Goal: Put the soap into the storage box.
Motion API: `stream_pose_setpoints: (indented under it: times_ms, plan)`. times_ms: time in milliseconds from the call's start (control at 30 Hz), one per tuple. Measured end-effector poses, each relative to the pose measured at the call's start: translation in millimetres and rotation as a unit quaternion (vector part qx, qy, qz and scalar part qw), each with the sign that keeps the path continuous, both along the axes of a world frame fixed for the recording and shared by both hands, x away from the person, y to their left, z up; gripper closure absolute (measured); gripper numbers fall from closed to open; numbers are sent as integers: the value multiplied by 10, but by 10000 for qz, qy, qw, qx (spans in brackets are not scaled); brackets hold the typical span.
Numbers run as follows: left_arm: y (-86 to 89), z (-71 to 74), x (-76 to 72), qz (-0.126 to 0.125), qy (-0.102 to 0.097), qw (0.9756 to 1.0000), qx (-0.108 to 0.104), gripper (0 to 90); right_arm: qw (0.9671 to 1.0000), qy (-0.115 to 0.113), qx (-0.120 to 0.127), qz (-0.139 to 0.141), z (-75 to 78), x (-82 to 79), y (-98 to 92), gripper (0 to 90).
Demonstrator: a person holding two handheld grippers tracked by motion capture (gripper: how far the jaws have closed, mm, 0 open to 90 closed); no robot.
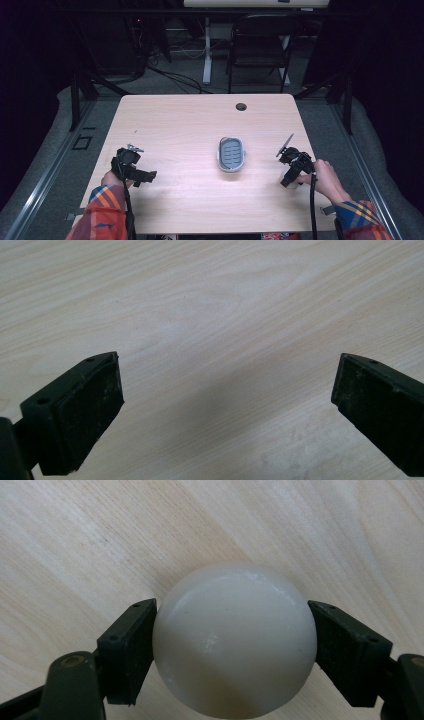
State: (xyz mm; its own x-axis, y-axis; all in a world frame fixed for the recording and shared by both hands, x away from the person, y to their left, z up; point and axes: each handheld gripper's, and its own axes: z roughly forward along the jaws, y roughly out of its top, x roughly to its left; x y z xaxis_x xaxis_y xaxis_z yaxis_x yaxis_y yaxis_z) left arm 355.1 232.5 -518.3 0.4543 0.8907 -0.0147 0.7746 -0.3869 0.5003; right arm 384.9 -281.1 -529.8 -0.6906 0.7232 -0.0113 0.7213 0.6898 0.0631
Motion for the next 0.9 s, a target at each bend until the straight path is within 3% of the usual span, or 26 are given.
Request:
stream_pose_setpoints:
  times_ms: [367,433,467,500,533,600,900]
  plan:
    - [-4,0,-2,1,-1,10000,10,2,9999,-74,91,16,27,12,-3,226]
    - [-2,0,-1,-4,12,10000,6,2,10000,-19,-29,55,58,41,14,226]
    - [-1,0,-1,-4,13,10000,6,2,9999,-94,99,10,38,41,20,226]
    - [-1,0,-2,-6,12,10000,5,2,10000,-6,-57,57,67,61,37,226]
    - [0,0,-1,-7,14,10000,5,2,9998,-138,113,-23,35,52,43,226]
    - [-1,-1,-1,-9,17,10000,4,2,9999,-83,-26,130,58,82,55,226]
    - [-7,-5,-1,-26,16,10000,11,2,9999,-58,-2,158,75,108,108,226]
